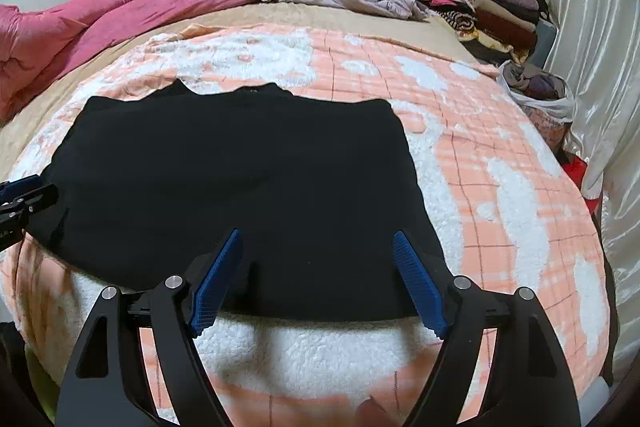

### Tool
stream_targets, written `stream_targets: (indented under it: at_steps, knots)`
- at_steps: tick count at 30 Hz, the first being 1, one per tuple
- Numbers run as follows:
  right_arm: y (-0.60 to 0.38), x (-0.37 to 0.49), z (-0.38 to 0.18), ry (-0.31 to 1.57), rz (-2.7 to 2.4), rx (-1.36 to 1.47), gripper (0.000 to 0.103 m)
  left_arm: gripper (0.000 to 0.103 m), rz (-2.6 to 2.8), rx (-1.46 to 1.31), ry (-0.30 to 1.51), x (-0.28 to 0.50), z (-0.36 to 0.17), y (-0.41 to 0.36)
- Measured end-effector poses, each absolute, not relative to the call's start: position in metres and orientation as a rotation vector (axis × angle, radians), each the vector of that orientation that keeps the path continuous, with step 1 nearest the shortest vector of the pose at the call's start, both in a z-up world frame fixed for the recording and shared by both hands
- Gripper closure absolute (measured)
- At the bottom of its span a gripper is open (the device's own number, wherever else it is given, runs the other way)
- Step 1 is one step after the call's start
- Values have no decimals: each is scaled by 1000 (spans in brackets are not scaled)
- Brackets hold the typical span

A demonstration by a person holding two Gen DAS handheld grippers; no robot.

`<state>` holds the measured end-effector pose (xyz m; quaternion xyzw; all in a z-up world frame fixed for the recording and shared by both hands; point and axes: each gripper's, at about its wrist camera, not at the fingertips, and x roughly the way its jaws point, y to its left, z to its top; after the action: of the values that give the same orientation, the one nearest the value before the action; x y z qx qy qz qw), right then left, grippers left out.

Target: Fold small clothes

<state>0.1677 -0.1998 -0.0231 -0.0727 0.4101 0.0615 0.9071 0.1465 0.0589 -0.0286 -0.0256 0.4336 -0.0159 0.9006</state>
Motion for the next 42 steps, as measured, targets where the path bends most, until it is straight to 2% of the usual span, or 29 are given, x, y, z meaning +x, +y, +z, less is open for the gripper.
stream_targets:
  at_steps: [19, 21, 22, 30, 33, 38, 42]
  knots:
    - [-192, 140, 11, 761, 148, -180, 21, 56, -50, -90, 841, 126, 6, 62]
    - [-189, 137, 14, 753, 153, -183, 20, 47, -47, -91, 834, 124, 10, 63]
    - [-187, 135, 16, 746, 155, -188, 20, 38, -46, -92, 831, 123, 11, 63]
    - [-177, 125, 33, 705, 177, -207, 17, 38, -37, -104, 796, 114, 25, 70]
    - [-171, 122, 38, 691, 184, -218, 12, 33, -24, -103, 783, 111, 29, 74]
    - [-163, 117, 44, 674, 199, -224, 11, 27, -1, -99, 775, 105, 34, 82]
    - [-156, 113, 47, 662, 221, -228, 9, 26, 26, -89, 764, 100, 38, 88]
